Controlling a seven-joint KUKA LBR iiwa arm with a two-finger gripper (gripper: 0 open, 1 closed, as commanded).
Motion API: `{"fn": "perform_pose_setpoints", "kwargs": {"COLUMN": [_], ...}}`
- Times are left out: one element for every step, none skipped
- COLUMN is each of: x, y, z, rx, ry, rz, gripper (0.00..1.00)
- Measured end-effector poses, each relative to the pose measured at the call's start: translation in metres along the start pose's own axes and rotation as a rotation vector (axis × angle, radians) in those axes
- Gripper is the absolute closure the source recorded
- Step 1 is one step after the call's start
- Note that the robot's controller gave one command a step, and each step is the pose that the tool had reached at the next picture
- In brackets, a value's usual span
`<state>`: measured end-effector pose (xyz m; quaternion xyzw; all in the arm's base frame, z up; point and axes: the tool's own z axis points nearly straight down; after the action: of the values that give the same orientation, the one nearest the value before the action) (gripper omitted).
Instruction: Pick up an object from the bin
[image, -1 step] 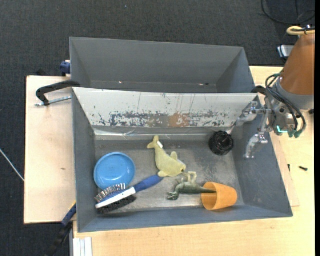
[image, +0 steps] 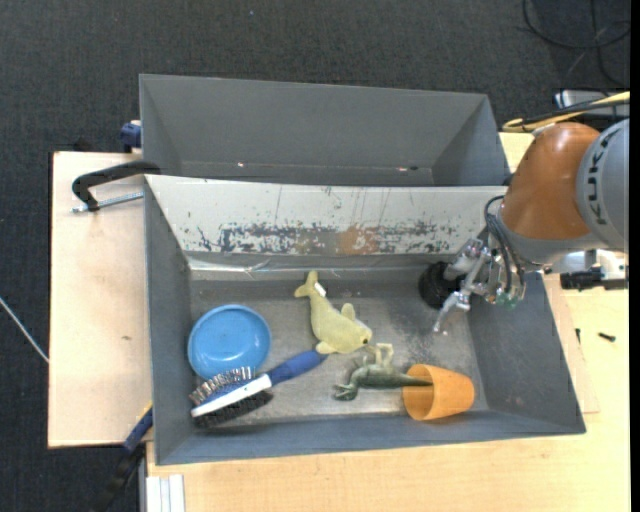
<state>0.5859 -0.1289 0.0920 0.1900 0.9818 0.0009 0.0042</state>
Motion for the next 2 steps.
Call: {"fn": "perform_pose_setpoints", "kwargs": {"x": [0.0004,-0.0044], "y": [-0.0007,0.0083], "z": [0.0024,-0.0052], "rx": [0.001,0.001], "ry": [0.001,0.002], "rz": [0.001,-0.137], "gripper": [1.0,1.0]}}
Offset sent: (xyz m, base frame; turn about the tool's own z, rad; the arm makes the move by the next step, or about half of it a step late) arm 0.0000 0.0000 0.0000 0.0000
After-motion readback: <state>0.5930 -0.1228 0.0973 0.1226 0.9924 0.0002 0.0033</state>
